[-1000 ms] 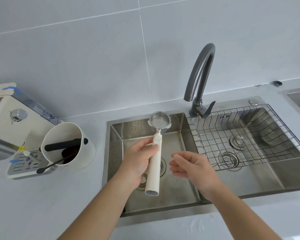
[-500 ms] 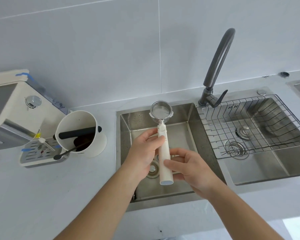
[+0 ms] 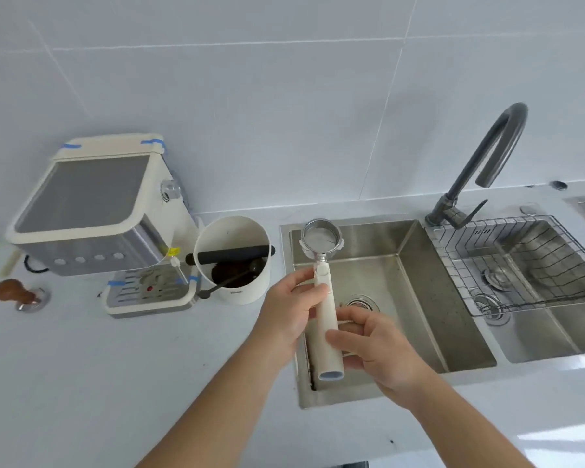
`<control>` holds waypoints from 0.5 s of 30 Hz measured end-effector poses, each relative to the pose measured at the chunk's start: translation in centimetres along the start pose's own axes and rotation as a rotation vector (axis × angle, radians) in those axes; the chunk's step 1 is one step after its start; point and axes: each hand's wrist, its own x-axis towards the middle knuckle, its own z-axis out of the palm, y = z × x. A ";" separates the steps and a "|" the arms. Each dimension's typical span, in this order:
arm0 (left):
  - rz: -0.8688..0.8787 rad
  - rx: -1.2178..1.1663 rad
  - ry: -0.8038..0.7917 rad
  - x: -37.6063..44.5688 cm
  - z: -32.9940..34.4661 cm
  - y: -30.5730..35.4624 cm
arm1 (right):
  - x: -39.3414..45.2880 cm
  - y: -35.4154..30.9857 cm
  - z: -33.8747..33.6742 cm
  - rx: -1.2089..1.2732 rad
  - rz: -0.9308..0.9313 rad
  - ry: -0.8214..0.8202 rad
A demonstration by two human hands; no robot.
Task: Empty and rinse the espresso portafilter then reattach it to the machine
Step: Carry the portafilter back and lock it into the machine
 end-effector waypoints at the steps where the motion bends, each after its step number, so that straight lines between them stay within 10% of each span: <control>1: -0.003 -0.002 0.001 -0.2 -0.7 0.0 | -0.1 0.2 0.8 -0.007 0.000 0.006; 15: 0.017 0.036 0.052 -5.3 -15.4 1.0 | 0.1 4.4 15.0 -0.026 0.057 -0.045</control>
